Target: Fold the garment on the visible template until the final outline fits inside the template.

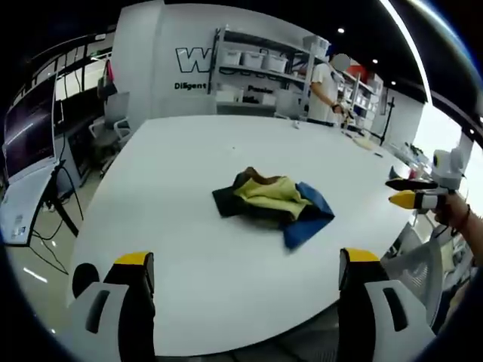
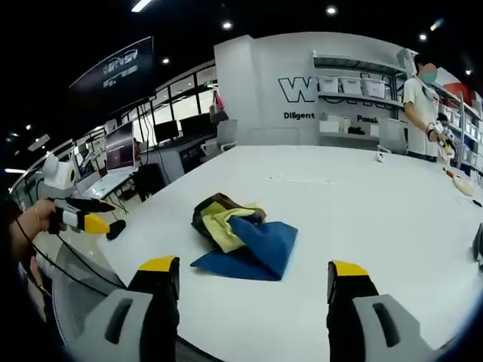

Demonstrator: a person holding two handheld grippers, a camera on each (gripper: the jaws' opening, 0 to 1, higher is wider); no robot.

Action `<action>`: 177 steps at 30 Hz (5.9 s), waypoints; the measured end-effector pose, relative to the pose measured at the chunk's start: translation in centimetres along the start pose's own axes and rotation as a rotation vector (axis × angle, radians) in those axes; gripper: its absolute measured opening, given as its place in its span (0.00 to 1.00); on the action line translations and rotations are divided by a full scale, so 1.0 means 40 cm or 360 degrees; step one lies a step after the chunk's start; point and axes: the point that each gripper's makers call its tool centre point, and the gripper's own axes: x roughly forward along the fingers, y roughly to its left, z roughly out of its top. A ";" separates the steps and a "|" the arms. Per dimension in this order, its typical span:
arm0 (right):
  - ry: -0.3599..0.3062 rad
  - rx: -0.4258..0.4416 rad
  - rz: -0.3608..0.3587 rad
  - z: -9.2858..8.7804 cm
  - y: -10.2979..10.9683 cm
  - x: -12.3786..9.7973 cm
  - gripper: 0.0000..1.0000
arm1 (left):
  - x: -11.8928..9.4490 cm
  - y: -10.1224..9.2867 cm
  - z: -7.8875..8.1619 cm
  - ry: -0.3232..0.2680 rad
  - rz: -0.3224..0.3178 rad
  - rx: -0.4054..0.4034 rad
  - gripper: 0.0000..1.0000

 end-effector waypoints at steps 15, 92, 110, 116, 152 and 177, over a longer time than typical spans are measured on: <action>-0.0016 0.0001 -0.0010 0.006 -0.007 0.005 0.75 | 0.007 0.007 0.003 0.0010 0.0001 0.0007 0.95; 0.0187 -0.0080 0.0223 0.036 0.009 0.258 0.57 | 0.198 0.052 0.056 0.0148 -0.0036 0.0001 0.82; 0.0242 -0.0131 0.0296 0.037 0.008 0.381 0.53 | 0.318 0.045 0.085 0.0169 -0.0091 0.0003 0.75; 0.0274 -0.0190 0.0329 0.017 0.011 0.421 0.48 | 0.363 0.038 0.076 0.0196 -0.0121 0.0001 0.69; 0.0336 -0.0222 0.0324 -0.064 0.011 0.498 0.00 | 0.513 -0.053 -0.042 0.0381 -0.0337 -0.0247 0.00; 0.0223 -0.0359 0.0006 0.022 -0.152 0.448 0.00 | 0.446 0.042 0.077 0.0314 -0.0154 0.0156 0.00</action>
